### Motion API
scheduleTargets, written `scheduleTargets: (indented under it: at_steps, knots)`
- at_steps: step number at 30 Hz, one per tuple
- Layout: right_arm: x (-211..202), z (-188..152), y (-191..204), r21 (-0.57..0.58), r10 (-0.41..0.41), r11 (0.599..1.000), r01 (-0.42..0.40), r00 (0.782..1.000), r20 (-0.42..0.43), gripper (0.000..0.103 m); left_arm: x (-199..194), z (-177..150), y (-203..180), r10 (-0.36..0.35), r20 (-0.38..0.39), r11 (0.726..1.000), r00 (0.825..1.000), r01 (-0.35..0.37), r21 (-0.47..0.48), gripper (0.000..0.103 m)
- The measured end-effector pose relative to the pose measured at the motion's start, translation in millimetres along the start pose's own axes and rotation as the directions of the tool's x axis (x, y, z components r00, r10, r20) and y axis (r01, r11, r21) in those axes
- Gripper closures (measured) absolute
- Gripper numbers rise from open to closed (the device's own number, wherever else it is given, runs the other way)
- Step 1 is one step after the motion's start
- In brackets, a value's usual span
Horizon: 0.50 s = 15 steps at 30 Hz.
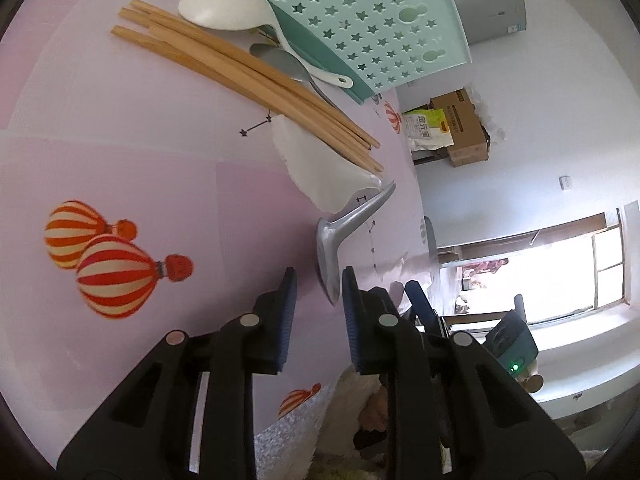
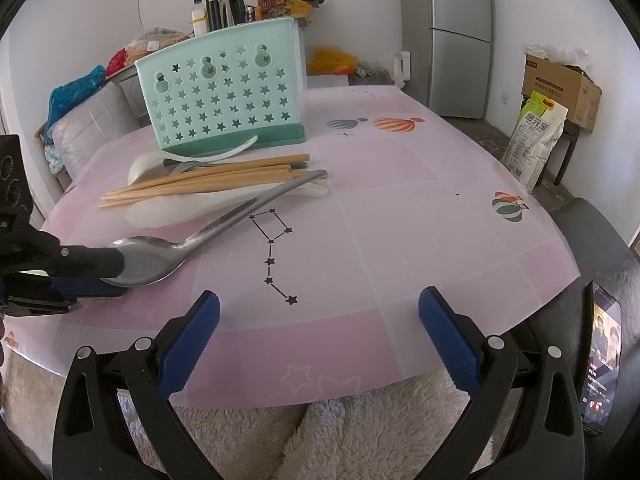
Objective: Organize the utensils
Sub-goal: 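Lift the silver ladle with the left tool toward the green holder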
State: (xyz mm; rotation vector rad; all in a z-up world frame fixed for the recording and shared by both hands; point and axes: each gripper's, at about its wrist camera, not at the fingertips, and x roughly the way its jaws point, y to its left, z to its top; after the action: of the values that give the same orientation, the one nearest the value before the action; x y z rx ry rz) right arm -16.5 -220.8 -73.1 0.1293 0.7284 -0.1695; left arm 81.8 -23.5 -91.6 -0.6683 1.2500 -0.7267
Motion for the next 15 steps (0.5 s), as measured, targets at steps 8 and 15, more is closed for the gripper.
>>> scheduleTargets:
  at_steps: [8,15]
  knots:
    - [-1,0,0,-0.005,-0.008,1.000,0.008,1.000,0.000,0.006,-2,5,9,0.018,0.031,1.000,0.999,-0.017,-0.026,0.096]
    - [0,0,3,-0.010,-0.020,1.000,0.020,1.000,0.001,0.006,-10,6,10,0.055,0.077,0.998,0.996,-0.055,0.002,0.101]
